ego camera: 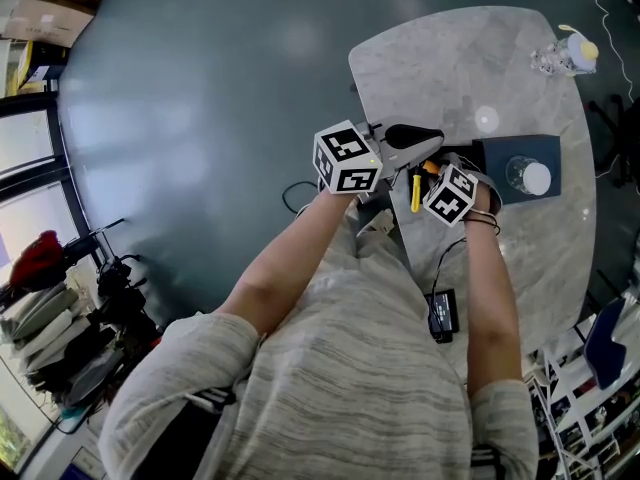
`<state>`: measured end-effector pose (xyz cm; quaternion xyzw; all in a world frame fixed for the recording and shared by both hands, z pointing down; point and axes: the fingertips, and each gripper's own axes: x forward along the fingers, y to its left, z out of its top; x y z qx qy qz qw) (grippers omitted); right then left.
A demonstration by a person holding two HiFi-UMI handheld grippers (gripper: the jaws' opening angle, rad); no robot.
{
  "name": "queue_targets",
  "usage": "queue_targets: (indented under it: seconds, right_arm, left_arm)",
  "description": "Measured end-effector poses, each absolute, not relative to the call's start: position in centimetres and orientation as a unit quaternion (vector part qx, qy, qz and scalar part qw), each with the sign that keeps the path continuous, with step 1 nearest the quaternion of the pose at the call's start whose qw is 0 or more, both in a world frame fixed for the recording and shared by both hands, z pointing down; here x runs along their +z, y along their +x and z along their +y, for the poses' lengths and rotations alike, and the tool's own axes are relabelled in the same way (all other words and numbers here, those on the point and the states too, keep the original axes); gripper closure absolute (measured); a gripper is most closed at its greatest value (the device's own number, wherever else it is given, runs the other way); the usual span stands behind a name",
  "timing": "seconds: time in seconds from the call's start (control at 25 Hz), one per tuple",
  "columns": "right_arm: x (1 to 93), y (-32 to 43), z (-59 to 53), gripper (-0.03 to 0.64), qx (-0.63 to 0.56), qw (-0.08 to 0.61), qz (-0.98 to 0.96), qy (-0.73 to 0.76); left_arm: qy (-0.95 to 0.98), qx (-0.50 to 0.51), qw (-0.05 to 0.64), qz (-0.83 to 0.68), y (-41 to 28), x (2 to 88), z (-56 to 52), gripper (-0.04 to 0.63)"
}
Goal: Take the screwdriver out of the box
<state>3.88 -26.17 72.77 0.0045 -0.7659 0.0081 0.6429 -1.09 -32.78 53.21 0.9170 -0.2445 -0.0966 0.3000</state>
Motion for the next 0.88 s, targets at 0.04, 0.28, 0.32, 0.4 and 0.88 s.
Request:
queue_targets:
  seconds: [0.04,0.28,0.32,0.4,0.88]
  right_arm:
    - [72.8,3.8,-26.1,0.502,0.01,0.643,-0.766,0.003]
    - [72.9,3.8,-26.2,0.502,0.016,0.642,-0.766,-0.002]
    - [72.9,3.9,-26.2,0.503,0.017,0.642,-0.767,-0.002]
    - [72.9,3.9,-26.3,0.503,0.015,0.639,-0.769,0.002]
    - [70.5,3.7,-27.1,0.506,0.001,0.594,-0.801,0.068]
  left_arm:
    - [0.917,-0.096,0.3,-0.244,-1.1,53.2,-32.7,0.578]
    - [0.918,-0.096,0.299,-0.243,-1.2,53.0,-32.6,0.578]
    - [0.918,-0.096,0.298,-0.242,-1.1,52.9,-32.6,0.578]
    - [0.919,-0.095,0.297,-0.241,-1.0,52.8,-32.6,0.578]
    - [0.924,-0.088,0.286,-0.238,-1.0,51.7,-32.2,0.578]
